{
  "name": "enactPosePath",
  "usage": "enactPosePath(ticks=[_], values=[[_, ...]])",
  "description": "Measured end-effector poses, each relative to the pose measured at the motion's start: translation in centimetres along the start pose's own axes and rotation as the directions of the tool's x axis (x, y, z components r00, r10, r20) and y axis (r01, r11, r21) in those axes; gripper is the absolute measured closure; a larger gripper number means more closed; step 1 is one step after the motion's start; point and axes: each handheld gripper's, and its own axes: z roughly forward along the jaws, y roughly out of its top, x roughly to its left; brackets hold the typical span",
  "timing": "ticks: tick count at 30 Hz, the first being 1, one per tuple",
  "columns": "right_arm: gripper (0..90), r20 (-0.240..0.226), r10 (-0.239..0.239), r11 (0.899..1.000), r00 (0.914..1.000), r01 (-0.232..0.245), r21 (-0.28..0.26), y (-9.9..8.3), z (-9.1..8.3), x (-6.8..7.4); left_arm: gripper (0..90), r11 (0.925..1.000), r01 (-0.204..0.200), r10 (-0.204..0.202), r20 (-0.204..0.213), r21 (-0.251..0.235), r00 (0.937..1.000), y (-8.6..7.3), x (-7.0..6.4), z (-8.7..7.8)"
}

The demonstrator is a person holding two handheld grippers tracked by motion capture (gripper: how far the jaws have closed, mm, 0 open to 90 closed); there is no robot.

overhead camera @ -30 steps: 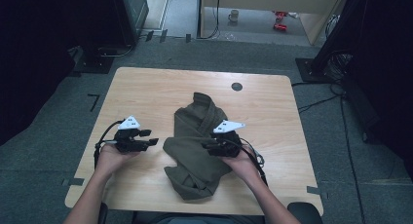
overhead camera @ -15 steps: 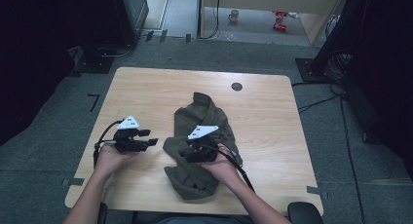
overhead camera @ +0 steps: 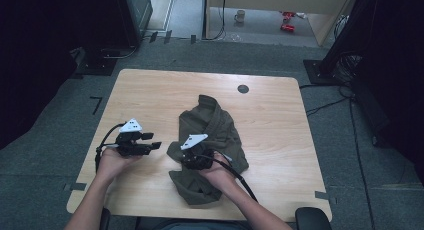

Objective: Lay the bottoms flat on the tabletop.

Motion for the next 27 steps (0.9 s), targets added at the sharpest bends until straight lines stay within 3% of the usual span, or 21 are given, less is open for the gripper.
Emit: enactPosePath(ticks=[3,8,14,19,22,27], values=[[87.4,-0.003,0.009,1.000,1.0000,-0.009,-0.013,0.1,-0.6,-0.2,44.4,1.0000,-0.002,0.002,0.000,0.001,1.0000,0.0,0.0,0.0],[88.6,0.002,0.024,0.999,0.9997,-0.024,-0.045,0.3,-2.4,-0.6,44.8,0.9998,-0.008,0.008,-0.001,-0.018,1.0000,0.2,-0.2,-0.1],[88.6,0.019,0.072,0.991,0.9972,-0.070,-0.110,-0.8,-6.3,-2.0,46.4,0.9981,-0.047,0.048,0.035,-0.040,0.9982,1.1,-1.8,0.6],[88.6,0.053,0.102,0.988,0.9934,-0.095,-0.124,-2.7,-8.9,-2.8,48.0,0.9958,-0.077,0.080,0.075,-0.050,0.9939,2.6,-3.3,2.6],[88.6,0.070,0.111,0.987,0.9913,-0.102,-0.123,-3.7,-10.0,-3.2,48.9,0.9945,-0.101,0.103,0.071,-0.025,0.9922,3.6,-3.7,4.2],[88.6,0.103,0.135,0.986,0.9855,-0.124,-0.111,-5.3,-11.5,-4.2,47.4,0.9966,-0.082,0.081,0.066,0.011,0.9945,4.2,-3.2,6.8]])
